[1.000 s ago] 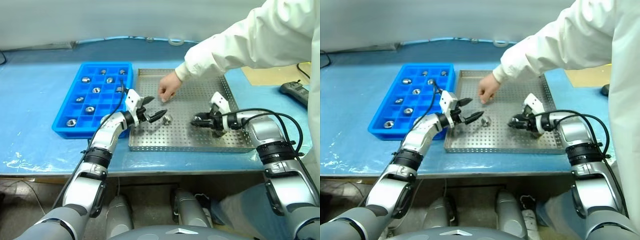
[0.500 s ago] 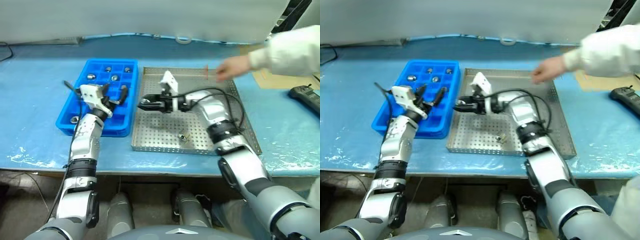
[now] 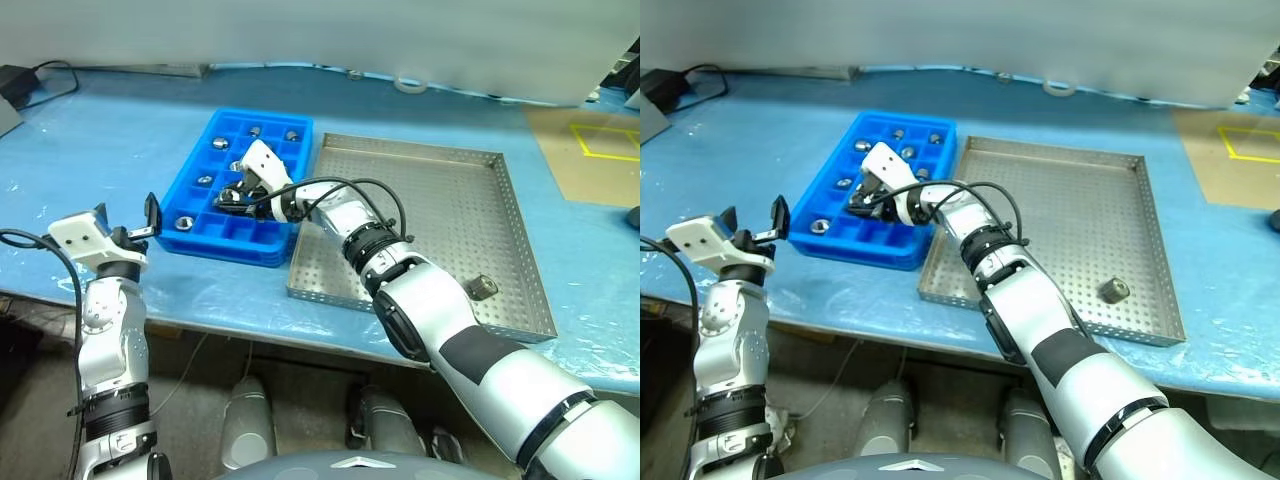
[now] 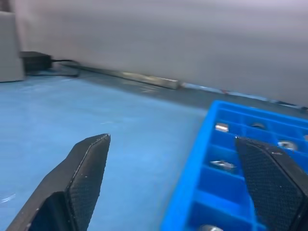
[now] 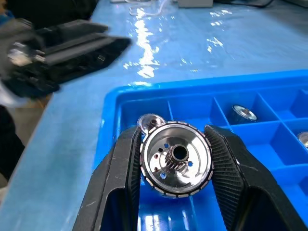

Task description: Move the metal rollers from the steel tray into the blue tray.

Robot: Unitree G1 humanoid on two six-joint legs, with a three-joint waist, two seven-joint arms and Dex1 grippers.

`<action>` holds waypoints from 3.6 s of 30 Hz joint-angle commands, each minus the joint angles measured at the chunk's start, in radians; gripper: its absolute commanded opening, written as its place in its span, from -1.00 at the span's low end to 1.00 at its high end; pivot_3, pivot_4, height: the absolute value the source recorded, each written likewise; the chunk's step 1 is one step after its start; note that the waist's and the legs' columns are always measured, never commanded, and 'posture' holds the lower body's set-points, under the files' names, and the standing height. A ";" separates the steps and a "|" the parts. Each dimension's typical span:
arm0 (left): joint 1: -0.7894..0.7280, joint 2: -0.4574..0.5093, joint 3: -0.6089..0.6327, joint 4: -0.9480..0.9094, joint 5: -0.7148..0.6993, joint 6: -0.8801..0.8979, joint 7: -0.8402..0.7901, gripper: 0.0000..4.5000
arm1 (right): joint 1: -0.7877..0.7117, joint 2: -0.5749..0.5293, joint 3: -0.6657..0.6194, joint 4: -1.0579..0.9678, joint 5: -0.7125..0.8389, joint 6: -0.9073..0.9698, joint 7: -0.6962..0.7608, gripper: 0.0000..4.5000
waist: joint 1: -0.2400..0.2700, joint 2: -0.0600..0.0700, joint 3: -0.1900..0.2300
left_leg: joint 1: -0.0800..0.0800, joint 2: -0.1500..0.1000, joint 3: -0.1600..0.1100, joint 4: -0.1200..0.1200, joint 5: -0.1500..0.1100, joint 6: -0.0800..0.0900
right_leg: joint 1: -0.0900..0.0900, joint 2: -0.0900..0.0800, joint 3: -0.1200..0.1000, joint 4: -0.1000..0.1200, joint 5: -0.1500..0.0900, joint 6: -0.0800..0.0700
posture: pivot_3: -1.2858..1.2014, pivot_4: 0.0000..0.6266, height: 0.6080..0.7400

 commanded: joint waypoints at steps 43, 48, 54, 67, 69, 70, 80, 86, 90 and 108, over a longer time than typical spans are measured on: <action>0.284 -0.099 -0.019 -0.334 0.023 0.023 0.146 1.00 | -0.139 0.084 -0.203 0.119 -0.095 0.076 -0.613 -0.28 | 0.090 -0.001 0.000 | -0.007 -0.001 -0.002 -0.007 0.004 -0.007 | -0.014 0.001 0.001 0.005 -0.002 0.004 | 0.41 -0.52 1.00; 0.291 -0.097 -0.020 -0.343 0.021 0.027 0.147 1.00 | -0.138 0.084 -0.225 0.119 -0.082 0.081 -0.599 -0.28 | 0.093 -0.001 0.000 | -0.007 -0.001 -0.002 -0.007 0.004 -0.007 | -0.014 0.001 0.001 0.005 -0.003 0.004 | 0.42 -0.52 1.00; 0.317 -0.103 -0.026 -0.361 0.024 0.030 0.150 1.00 | -0.130 0.083 -0.247 0.121 -0.078 0.097 -0.571 0.06 | 0.098 -0.001 0.000 | -0.007 -0.001 -0.002 -0.007 0.004 -0.007 | -0.014 0.001 0.001 0.005 -0.002 0.004 | 0.43 -0.52 1.00; 0.166 -0.035 -0.104 -0.274 -0.048 0.069 0.005 1.00 | -0.100 -0.005 -0.281 0.102 -0.048 0.026 -0.459 0.76 | 0.095 0.000 0.000 | -0.007 -0.001 -0.003 -0.006 0.004 -0.008 | -0.014 0.001 0.001 0.008 -0.002 0.004 | 0.20 -0.52 1.00; 0.053 0.001 -0.156 -0.185 -0.072 0.076 -0.096 1.00 | -0.079 -0.062 -0.281 0.089 -0.041 0.004 -0.344 0.76 | 0.091 0.000 0.000 | -0.007 -0.001 -0.002 -0.005 0.005 -0.008 | -0.014 0.001 0.002 0.009 -0.002 0.004 | 0.15 -0.52 1.00; 0.010 0.012 -0.176 -0.147 -0.079 0.076 -0.135 1.00 | -0.071 -0.084 -0.280 0.084 -0.039 -0.005 -0.303 0.76 | 0.088 0.000 0.000 | -0.007 -0.001 -0.002 -0.004 0.005 -0.008 | -0.013 0.001 0.001 0.010 -0.002 0.004 | 0.11 -0.52 1.00; -0.412 0.056 -0.457 0.324 -0.111 0.177 -0.709 1.00 | 0.066 -0.450 -0.316 -0.070 0.005 -0.052 -0.109 0.76 | -0.036 -0.001 -0.001 | -0.008 -0.002 0.001 0.011 0.003 -0.004 | -0.007 0.000 0.005 0.010 0.001 0.006 | -0.28 -0.52 1.00; -0.583 0.031 -0.583 0.599 -0.035 0.173 -0.949 1.00 | 0.217 -0.597 -0.357 -0.253 0.036 0.008 -0.170 0.76 | -0.123 -0.001 -0.001 | -0.006 -0.002 0.003 0.011 0.002 0.006 | -0.007 0.001 0.007 0.010 0.001 0.006 | -0.40 -0.52 1.00; -0.666 0.001 -0.661 0.746 0.030 0.146 -1.096 1.00 | 0.354 -0.638 -0.376 -0.425 0.059 0.103 -0.199 0.76 | -0.153 0.000 -0.001 | -0.005 -0.002 0.005 0.012 0.001 0.007 | -0.007 0.001 0.009 0.008 0.001 0.006 | -0.43 -0.52 1.00; -0.877 -0.182 -0.667 1.177 0.227 -0.094 -1.200 1.00 | 0.429 -0.664 -0.336 -0.529 0.017 0.200 -0.335 0.76 | -0.257 0.000 -0.001 | -0.004 -0.018 0.005 0.029 -0.012 0.030 | 0.012 -0.010 0.014 -0.007 0.004 0.005 | -0.50 -0.52 1.00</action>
